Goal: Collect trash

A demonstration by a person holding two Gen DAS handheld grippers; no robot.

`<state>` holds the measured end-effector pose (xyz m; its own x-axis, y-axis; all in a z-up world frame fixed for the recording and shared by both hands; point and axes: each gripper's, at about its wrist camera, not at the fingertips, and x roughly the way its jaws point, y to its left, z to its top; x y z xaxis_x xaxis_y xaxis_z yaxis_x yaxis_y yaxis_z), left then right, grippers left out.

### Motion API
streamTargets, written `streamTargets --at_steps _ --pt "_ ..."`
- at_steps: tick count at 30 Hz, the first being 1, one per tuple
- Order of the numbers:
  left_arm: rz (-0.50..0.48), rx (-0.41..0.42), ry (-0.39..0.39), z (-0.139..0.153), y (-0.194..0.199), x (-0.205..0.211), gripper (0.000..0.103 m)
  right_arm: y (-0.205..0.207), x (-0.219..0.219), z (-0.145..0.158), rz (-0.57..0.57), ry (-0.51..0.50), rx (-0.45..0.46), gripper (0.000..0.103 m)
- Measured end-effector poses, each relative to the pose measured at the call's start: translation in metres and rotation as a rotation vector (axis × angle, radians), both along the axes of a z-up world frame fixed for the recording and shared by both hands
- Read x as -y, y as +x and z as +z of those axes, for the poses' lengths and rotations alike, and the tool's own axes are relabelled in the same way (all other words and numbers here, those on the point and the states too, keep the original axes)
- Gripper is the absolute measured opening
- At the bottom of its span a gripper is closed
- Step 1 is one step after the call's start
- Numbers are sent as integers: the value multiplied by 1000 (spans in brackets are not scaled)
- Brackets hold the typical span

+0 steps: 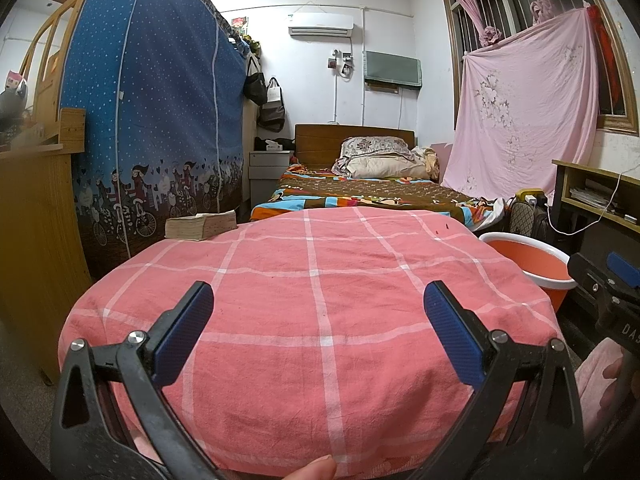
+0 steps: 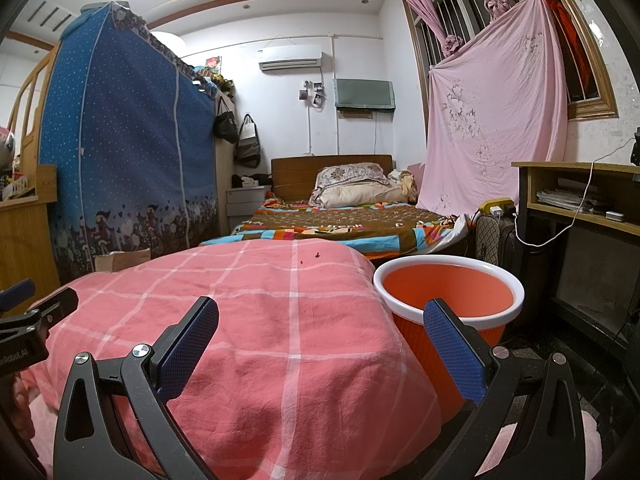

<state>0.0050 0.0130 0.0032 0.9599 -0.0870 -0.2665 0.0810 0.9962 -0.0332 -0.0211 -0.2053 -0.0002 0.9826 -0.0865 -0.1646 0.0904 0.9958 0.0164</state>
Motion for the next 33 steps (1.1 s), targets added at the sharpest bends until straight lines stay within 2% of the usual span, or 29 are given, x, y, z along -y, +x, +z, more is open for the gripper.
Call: streamTargets --at_steps 33 --pt "11 -11 2 -3 1 -8 92 0 -1 2 0 -1 -3 103"
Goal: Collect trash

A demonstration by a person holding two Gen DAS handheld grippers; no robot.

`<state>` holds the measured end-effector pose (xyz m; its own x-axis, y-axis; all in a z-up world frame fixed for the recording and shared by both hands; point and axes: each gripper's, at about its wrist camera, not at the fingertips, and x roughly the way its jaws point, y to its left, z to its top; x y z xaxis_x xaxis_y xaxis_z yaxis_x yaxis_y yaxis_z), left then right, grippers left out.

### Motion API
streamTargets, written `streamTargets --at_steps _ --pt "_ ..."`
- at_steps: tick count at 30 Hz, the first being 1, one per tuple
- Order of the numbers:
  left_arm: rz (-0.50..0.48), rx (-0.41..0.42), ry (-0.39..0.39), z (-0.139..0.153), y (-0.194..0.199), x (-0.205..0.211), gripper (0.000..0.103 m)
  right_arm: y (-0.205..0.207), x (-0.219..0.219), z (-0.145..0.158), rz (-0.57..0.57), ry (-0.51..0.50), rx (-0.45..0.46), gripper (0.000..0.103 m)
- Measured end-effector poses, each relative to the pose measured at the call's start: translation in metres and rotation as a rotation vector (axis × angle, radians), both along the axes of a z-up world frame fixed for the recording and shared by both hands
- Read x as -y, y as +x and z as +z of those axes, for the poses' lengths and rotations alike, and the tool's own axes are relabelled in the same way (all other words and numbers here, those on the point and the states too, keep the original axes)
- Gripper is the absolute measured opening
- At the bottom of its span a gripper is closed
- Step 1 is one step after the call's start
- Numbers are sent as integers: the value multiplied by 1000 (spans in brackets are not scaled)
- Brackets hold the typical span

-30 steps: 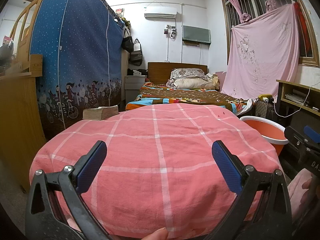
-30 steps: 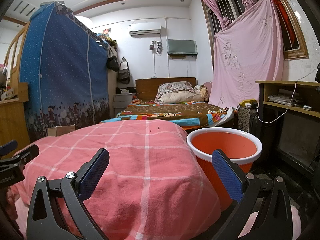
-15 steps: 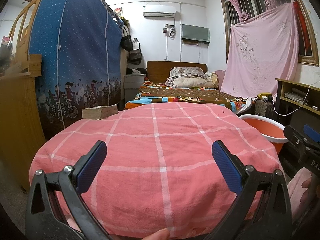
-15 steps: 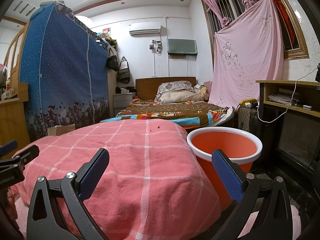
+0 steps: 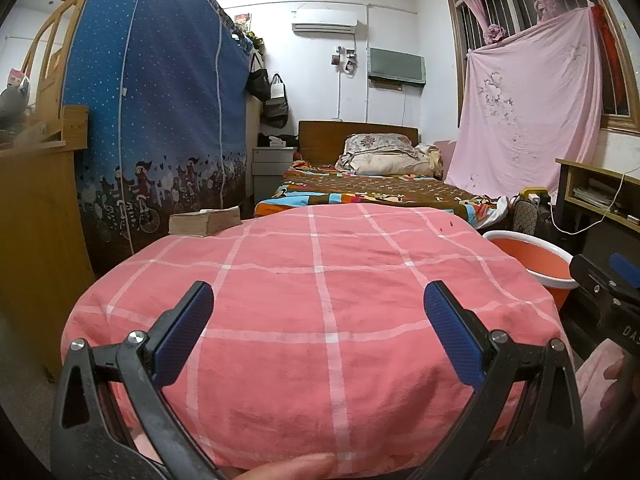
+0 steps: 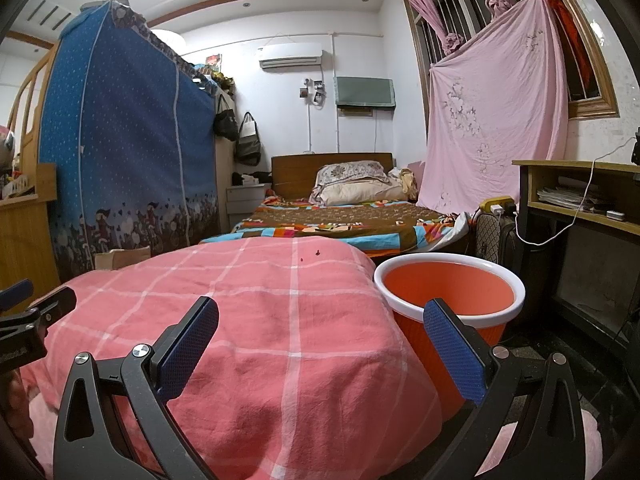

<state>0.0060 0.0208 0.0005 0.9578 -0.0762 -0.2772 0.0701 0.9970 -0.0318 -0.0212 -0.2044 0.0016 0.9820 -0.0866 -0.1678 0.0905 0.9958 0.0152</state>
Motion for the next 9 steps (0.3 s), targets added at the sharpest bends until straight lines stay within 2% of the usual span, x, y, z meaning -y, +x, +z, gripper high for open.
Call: streamTargets --at_steps 9 --pt "3 -2 11 0 2 0 92 0 0 1 0 0 -1 103"
